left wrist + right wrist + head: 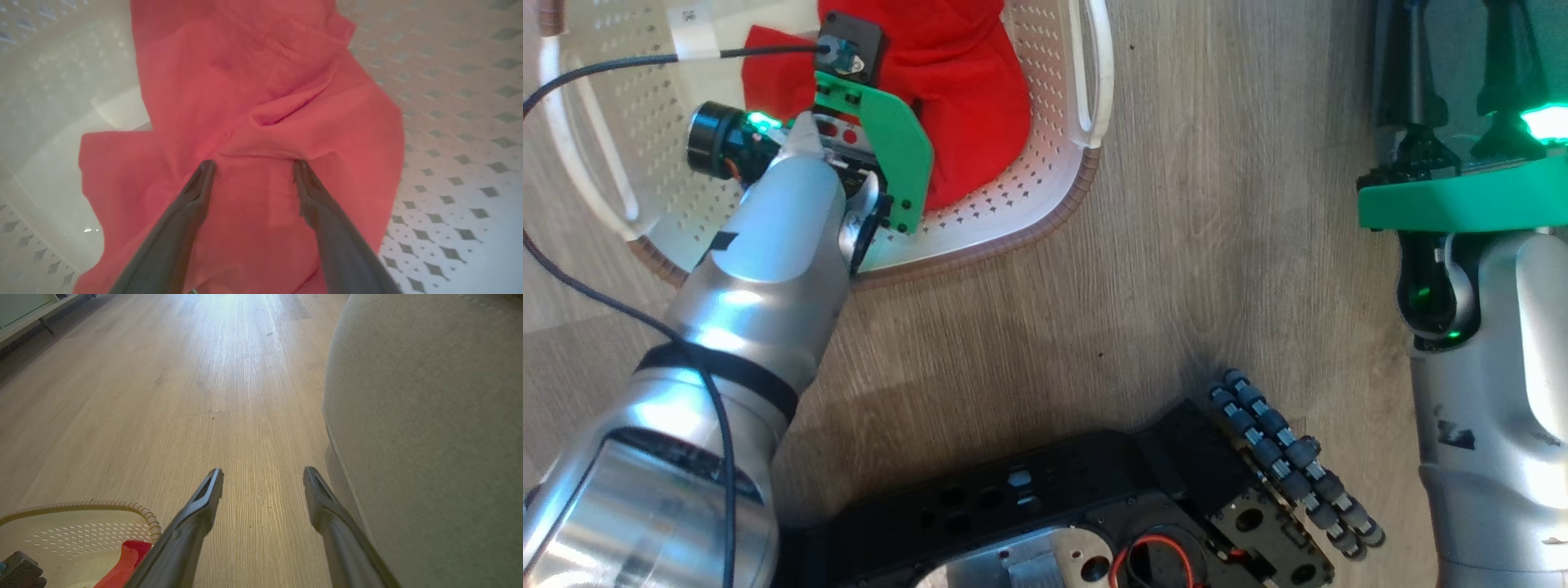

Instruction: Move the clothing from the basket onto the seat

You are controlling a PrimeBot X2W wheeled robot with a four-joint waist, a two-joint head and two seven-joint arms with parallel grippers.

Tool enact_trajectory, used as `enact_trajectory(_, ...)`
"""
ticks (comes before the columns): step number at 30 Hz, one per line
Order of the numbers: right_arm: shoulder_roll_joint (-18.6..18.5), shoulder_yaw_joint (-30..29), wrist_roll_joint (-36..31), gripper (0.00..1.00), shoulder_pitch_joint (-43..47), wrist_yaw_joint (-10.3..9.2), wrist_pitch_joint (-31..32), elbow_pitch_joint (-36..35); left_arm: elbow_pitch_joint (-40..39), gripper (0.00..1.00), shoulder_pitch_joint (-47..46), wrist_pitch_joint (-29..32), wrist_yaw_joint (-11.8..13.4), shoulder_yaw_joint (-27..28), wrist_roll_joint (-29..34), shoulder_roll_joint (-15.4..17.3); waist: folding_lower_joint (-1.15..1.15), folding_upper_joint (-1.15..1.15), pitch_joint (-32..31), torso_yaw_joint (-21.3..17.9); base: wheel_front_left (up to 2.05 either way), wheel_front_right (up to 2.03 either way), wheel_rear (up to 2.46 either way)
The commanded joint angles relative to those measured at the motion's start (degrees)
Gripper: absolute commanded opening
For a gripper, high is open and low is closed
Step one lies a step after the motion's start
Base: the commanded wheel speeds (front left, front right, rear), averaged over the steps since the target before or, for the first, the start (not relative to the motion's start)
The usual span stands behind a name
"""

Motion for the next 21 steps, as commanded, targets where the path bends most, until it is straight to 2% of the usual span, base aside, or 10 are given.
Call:
enact_trajectory(1,0.7,0.9,0.5,1.0,2.2,-0.01,-0.4,-2.0,0.6,1.0,-0.4,0.2,0.9,-0.1,0.2,0.8,0.0,0.0,0.8,-0.4,0.0,0.0,0.0)
enact_trajectory(6,0.7,1.0,0.6,1.0,3.2,-0.01,-0.4,-2.7,4.1,1.0,-0.9,-0.4,1.1,-1.5,0.0,0.8,0.0,0.0,0.7,-1.2,0.0,0.0,0.0)
enact_trajectory(7,0.7,0.7,0.7,1.0,3.4,-0.01,-0.4,-2.8,4.5,0.47,-0.9,-0.6,0.9,-1.9,0.0,0.8,0.0,0.0,0.6,-1.3,0.0,0.0,0.0)
enact_trajectory(8,0.7,0.7,0.7,1.0,3.4,-0.01,-0.4,-2.8,4.5,0.47,-0.9,-0.6,0.9,-1.9,0.0,0.8,0.0,0.0,0.6,-1.3,0.0,0.0,0.0)
enact_trajectory(9,0.7,0.5,0.8,1.0,3.6,-0.01,-0.4,-2.9,4.9,0.0,-0.9,-0.9,0.7,-2.2,0.0,0.8,0.0,0.0,0.5,-1.5,0.0,0.0,0.0)
enact_trajectory(16,0.7,-0.9,1.4,1.0,4.0,-0.01,-0.4,-2.4,4.8,0.0,-1.7,-5.2,-0.1,-2.5,-2.1,0.8,0.0,0.0,-0.9,-1.3,0.0,0.0,0.0)
enact_trajectory(21,0.7,-2.8,0.1,1.0,5.1,-0.01,-0.4,-1.2,3.4,0.0,0.3,-10.7,-1.2,-1.9,-5.1,0.8,0.0,0.0,-6.7,1.1,0.0,0.0,0.0)
